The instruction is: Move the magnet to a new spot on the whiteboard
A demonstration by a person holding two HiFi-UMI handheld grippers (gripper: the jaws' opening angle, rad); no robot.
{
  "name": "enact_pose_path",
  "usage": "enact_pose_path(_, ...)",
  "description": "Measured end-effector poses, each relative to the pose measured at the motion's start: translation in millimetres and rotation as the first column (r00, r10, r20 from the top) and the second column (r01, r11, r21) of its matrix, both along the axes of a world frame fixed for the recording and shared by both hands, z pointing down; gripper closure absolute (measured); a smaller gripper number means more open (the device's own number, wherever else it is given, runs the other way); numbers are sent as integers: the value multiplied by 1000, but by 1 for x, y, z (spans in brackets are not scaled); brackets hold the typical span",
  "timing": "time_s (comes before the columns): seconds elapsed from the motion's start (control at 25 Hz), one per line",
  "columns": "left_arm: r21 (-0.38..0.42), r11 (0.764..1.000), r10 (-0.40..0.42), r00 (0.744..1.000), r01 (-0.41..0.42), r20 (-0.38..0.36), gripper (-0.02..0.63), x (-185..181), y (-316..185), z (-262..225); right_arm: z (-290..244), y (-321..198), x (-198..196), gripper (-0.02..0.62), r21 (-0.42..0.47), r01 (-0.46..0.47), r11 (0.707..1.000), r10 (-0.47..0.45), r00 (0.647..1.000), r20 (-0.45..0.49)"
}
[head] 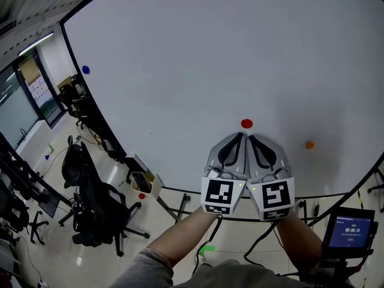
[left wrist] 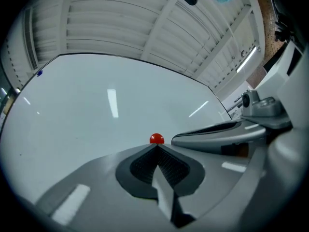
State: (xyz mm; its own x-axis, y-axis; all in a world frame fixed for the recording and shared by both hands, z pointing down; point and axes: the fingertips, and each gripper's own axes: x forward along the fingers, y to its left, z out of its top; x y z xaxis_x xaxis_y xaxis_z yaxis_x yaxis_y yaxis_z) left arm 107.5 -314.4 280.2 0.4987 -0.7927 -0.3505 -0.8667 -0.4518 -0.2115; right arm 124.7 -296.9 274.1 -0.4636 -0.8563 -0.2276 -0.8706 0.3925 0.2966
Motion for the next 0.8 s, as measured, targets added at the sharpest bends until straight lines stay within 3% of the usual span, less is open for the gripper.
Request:
enact_pose_path(0.16,25,999,-35,999,35,7,598,2,-3,-1,3,-3,8,591,-1,-16,1000,16,1000,5)
enact_pose_path(0.24,38,997,-64,998,64,6,521,1,-6,-3,4,-6,12,591,0,-24,1000,24,1000,11)
enact_pose_path(0.4,57,994,-93,995,91,24,435,3,-13,-7,3,-9,21,591,5,-44,999,44,999,24)
enact_pose_path(0.72,73,985,-158,987,155,42,438,10,-27,-7,5,-14,34,591,11,-66,998,66,997,31)
enact_pose_path(0.8,82,982,-175,984,172,33,493,5,-29,-6,7,-16,35,591,16,-69,997,69,997,27)
